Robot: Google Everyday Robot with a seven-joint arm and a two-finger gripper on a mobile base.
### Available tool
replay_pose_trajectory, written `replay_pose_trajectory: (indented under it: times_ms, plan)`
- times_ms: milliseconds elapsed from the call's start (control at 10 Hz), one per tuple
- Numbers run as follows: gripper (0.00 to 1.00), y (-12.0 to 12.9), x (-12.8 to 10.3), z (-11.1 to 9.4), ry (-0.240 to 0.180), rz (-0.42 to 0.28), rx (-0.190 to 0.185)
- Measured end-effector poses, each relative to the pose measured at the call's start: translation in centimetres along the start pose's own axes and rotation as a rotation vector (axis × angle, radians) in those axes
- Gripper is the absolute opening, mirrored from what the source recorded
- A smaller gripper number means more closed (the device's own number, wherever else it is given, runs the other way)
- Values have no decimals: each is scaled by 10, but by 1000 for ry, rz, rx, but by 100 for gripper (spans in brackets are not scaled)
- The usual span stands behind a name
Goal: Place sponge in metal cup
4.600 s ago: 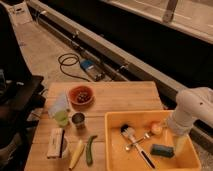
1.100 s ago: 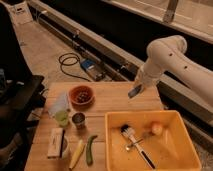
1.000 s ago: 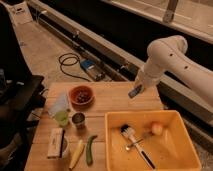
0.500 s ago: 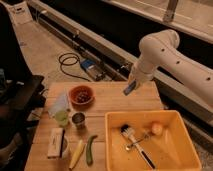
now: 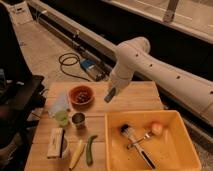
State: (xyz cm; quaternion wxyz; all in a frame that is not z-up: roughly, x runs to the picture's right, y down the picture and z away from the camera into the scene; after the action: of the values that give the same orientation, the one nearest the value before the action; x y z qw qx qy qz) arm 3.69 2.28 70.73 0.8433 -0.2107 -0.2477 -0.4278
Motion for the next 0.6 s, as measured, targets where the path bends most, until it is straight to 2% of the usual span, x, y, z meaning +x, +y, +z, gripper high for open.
replay_pose_trajectory:
  times_ms: [100, 400, 500, 600]
  plan:
    - [0, -10, -13, 16, -50, -31, 2]
    - [0, -31, -45, 38, -166, -94, 29]
    - [0, -35, -53, 40, -188, -113, 36]
    - [0, -34, -52, 40, -188, -112, 36]
